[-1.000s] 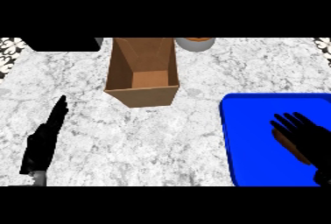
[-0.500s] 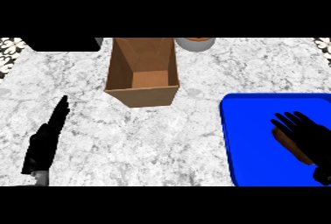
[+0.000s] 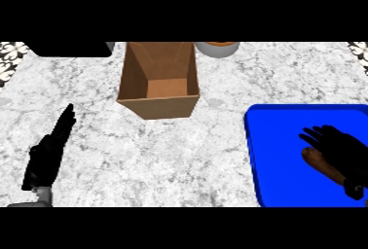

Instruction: Pick the sweet potato from the tray and place it in the cardboard box

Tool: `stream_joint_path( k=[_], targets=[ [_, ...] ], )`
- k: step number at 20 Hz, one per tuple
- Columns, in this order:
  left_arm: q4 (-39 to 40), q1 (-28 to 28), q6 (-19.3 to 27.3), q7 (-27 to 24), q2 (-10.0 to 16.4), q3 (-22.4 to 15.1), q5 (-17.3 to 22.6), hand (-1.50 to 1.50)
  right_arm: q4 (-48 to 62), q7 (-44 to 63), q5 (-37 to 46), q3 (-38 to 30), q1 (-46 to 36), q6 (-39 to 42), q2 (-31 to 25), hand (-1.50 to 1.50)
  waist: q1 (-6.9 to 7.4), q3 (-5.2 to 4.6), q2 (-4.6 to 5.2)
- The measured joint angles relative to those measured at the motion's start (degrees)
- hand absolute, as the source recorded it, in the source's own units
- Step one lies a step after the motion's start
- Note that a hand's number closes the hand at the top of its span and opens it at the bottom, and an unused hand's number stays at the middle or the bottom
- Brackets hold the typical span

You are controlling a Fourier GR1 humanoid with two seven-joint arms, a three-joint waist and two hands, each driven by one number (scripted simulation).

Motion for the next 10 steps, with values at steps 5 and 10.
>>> stream_joint_path(
  k=[5, 10],
  targets=[
    [-1.4, 1.0, 0.7, 0.1, -1.6, -0.6, -1.8, 0.0, 1.3, -3.1, 1.4, -1.5, -0.6, -2.9, 0.4, 1.5, -0.1, -0.16, -0.1],
    [-2.5, 1.3, 1.3, 1.1, -2.7, -1.3, -3.1, 0.0, 0.2, -4.2, 3.5, -2.5, -0.1, -10.2, 1.0, 1.5, -0.22, -0.22, -0.12]
  ],
)
